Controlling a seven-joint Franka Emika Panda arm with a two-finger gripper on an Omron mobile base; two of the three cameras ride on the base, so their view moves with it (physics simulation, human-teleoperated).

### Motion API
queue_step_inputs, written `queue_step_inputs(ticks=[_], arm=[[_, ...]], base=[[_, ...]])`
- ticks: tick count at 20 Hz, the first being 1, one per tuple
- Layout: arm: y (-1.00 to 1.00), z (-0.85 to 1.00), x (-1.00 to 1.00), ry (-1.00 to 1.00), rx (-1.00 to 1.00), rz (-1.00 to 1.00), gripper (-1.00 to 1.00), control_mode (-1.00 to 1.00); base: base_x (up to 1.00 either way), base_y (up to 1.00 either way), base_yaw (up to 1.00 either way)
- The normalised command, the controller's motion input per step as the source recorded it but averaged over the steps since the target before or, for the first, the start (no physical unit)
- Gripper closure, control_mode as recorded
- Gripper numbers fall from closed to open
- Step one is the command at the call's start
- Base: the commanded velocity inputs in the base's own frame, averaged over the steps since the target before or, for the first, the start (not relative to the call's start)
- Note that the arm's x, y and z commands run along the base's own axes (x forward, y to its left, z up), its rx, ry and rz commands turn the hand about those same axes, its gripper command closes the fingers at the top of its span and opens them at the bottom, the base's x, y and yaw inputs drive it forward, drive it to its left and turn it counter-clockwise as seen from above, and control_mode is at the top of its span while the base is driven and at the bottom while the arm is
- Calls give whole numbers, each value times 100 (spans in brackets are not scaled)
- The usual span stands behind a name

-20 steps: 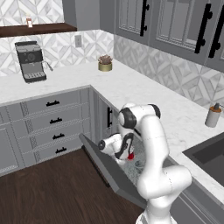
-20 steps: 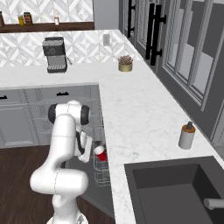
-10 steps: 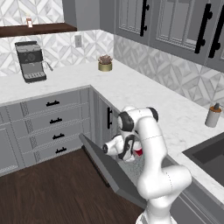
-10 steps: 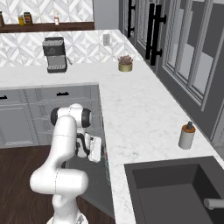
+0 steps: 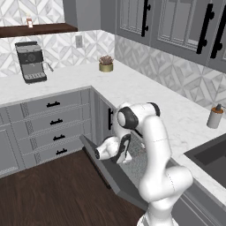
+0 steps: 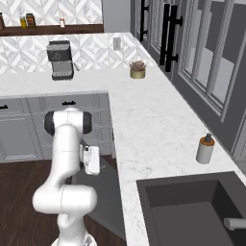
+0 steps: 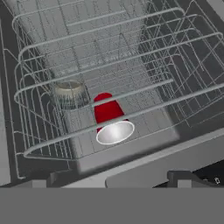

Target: Pick up the cup and bowl from the counter, place them in the dishwasher, and close the dishwasher door.

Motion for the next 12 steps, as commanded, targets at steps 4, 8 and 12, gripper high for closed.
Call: queue_step_inputs(ticks=[4, 8, 12], arm=[[89, 100, -86, 0, -2, 5, -100, -100], [79, 100, -73, 0, 0, 0, -100, -100], [88, 96, -58, 1, 1, -6, -100, -100]], base=[[0, 0, 0], [0, 0, 0], [0, 0, 0]])
